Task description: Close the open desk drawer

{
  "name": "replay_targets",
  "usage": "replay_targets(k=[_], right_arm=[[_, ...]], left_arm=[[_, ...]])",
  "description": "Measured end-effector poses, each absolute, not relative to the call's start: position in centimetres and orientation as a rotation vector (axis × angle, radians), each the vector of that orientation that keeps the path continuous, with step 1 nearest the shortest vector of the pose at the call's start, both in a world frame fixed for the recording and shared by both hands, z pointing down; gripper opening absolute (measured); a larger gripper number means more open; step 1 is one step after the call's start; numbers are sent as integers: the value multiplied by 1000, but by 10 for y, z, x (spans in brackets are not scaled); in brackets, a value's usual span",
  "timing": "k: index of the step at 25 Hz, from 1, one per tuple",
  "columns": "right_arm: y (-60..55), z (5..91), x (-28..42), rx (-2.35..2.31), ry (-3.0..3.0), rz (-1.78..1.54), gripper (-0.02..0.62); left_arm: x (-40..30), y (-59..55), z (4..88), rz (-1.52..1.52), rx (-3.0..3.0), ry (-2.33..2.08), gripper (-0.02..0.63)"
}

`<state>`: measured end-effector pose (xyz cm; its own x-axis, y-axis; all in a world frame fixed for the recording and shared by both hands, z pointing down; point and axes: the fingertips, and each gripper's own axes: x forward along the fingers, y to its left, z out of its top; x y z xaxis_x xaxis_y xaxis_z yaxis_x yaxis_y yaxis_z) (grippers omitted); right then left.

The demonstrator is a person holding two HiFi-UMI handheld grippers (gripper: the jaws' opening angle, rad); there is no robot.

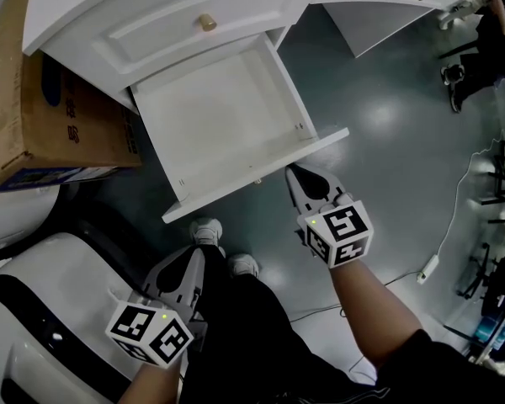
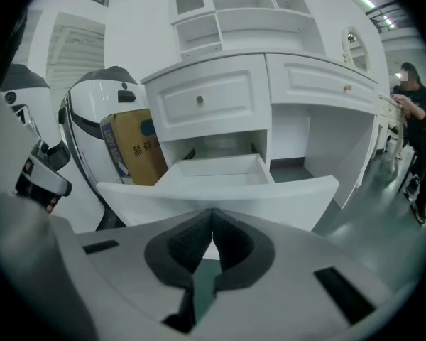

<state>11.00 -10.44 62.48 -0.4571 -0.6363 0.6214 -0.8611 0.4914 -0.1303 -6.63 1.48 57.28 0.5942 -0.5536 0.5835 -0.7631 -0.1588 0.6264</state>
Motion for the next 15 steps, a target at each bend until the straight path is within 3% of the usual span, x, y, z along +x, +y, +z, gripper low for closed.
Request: replay_targets(k=[15], right_arm=[[-112,627,107,1235,-2239,623,6]], left_arm=[[-87,-6,575,298,1859,-1117,5]])
